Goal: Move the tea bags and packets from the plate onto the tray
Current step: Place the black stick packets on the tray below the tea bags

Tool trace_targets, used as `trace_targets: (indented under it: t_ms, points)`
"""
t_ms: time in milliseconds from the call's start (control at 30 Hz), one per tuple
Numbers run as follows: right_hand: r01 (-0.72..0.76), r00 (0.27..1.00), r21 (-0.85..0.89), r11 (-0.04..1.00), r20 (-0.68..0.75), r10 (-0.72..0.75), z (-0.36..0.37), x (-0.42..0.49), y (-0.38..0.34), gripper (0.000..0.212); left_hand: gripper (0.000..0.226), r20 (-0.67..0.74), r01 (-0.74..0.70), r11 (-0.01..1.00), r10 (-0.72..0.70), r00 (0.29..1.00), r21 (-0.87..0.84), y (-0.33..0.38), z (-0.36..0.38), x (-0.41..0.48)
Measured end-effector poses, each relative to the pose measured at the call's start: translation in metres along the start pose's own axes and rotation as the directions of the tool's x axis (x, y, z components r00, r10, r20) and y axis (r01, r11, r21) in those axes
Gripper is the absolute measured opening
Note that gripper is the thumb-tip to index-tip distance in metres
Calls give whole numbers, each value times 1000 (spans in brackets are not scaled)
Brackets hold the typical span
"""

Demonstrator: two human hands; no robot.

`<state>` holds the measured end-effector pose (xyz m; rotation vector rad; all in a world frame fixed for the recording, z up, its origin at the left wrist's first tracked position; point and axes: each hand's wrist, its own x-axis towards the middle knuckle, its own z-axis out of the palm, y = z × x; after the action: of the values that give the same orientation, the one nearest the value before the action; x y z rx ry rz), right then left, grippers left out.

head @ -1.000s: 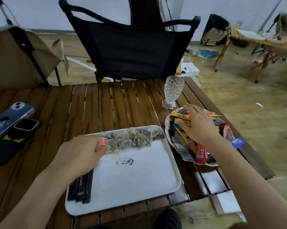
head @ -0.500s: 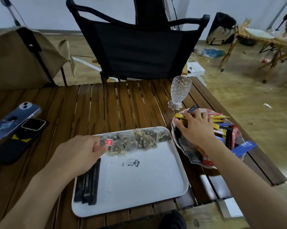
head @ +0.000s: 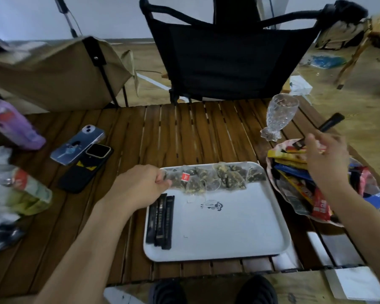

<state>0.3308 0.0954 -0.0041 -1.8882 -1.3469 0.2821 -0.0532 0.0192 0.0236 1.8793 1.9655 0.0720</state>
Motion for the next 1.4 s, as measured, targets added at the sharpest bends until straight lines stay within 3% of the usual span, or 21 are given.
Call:
trace_targets:
  t_ms: [133, 233, 300, 367, 467, 533, 667, 800, 933, 1100, 1200, 1300, 1400]
  points:
    - [107, 976, 82, 991, -201, -88, -19, -4, -18, 41, 37, 150, 76, 992, -90, 985, 96, -9, -1, -6]
    - [167, 978, 171, 971, -151, -142, -29, -26, -45, 24, 32, 278, 137, 983, -166, 946, 122, -11, -1, -8]
    - [131, 989, 274, 953, 32, -145, -27, -58, -70, 10, 28, 316, 155, 983, -179, 932, 98, -13, -2, -8]
    - [43, 945, 342, 939, 290, -149, -12, -96, -89, 9, 27, 330, 167, 983, -184, 926, 81, -14, -3, -8]
    - [-104, 766, 334, 937, 628, -138, 23, -146, -100, 22, 27, 359, 194, 979, -201, 911, 56, -16, -4, -8]
    - [-159, 675, 277, 948, 731, -100, 44, -169, -100, 25, 26, 393, 215, 976, -209, 896, 30, -17, -5, -9]
    - [-132, 651, 224, 966, 754, -86, 72, -189, -100, 20, 27, 438, 228, 974, -211, 874, 14, -17, -4, -8]
    - [-69, 686, 169, 983, 724, -77, 85, -192, -102, 16, 27, 480, 245, 969, -230, 847, 32, -17, -3, -6]
    - [-28, 674, 157, 987, 732, -98, 83, -196, -103, 22, 27, 484, 240, 970, -229, 844, 39, -17, -2, -3]
    - [186, 616, 154, 970, 751, -238, 78, -206, -103, 43, 21, 483, 246, 968, -236, 843, 43, -18, 0, -1]
    - [397, 531, 168, 902, 760, -375, 78, -207, -102, 57, 18, 471, 241, 969, -237, 850, 52, -18, 1, -1]
    - [476, 459, 174, 862, 787, -413, 75, -210, -101, 75, 19, 471, 249, 967, -241, 849, 45, -18, 1, -1]
    - [524, 464, 153, 838, 774, -431, 75, -213, -100, 76, 19, 465, 228, 973, -217, 858, 33, -18, 1, -3]
